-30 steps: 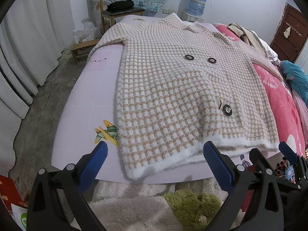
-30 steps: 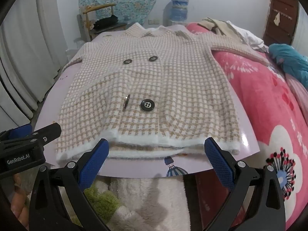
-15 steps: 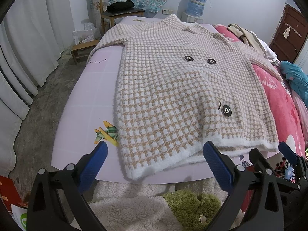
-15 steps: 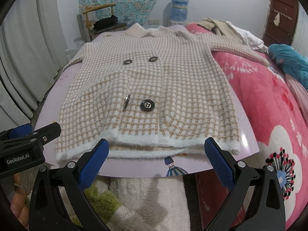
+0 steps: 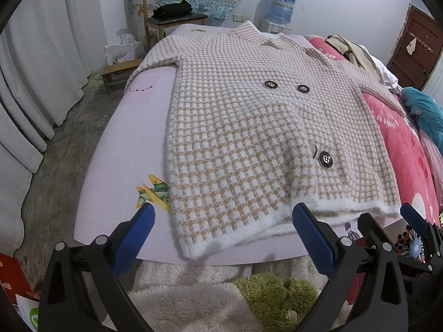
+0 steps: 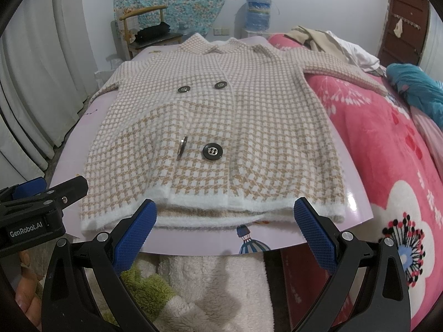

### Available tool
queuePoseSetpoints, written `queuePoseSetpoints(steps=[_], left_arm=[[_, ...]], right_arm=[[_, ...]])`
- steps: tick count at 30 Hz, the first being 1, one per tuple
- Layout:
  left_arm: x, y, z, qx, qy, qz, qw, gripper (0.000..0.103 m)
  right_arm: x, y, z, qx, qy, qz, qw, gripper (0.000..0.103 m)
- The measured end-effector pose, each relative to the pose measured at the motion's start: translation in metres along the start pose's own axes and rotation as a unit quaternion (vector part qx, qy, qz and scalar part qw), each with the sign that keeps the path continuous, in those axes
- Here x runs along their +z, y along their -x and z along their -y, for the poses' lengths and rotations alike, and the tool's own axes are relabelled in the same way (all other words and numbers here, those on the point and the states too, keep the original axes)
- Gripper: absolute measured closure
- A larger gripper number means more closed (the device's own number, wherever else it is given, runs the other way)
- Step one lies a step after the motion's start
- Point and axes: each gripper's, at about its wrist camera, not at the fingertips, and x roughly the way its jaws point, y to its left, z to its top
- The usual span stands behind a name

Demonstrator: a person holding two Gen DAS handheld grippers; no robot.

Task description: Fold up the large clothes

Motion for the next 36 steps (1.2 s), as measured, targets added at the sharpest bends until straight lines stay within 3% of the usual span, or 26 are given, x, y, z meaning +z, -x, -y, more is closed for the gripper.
queuePoseSetpoints(steps=[36], left_arm=[[-0.001,-0.008,-0.001,-0.006,-0.003,-0.002,1.0,0.005]], right_arm=[[0.002,-0.002,0.003,-0.018,0.0,0.0,1.0,0.008]])
